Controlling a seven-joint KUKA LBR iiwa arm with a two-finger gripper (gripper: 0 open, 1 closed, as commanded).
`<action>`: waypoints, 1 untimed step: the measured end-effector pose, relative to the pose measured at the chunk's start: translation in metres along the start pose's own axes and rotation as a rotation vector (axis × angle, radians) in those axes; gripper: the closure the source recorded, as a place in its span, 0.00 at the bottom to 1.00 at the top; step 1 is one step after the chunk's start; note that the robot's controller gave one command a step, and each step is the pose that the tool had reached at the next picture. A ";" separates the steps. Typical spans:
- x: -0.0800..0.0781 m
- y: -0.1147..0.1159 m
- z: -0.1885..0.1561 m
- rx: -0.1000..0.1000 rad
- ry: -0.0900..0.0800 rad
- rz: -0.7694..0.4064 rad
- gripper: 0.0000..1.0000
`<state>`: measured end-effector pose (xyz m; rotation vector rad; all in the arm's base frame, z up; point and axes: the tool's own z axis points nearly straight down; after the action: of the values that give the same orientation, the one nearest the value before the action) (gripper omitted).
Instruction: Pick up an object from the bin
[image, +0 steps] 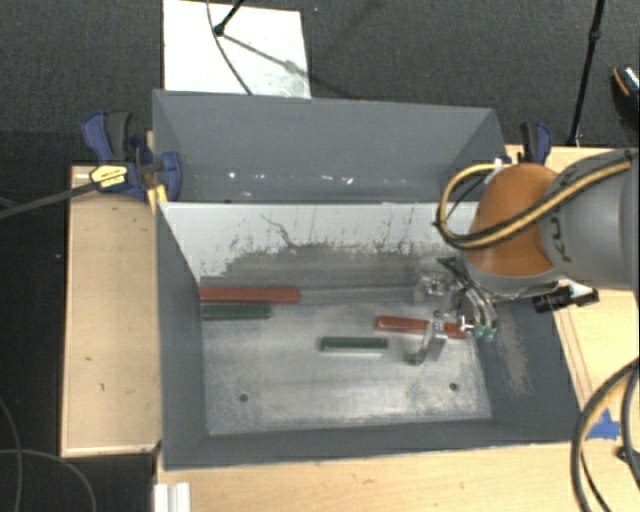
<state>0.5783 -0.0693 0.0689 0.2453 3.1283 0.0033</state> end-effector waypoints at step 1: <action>0.000 -0.002 -0.002 0.002 -0.002 -0.004 1.00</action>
Offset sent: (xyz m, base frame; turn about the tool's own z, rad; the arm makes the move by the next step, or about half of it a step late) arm 0.0000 0.0000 0.0000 0.0000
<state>0.5784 -0.0718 0.0708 0.2391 3.1272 -0.0006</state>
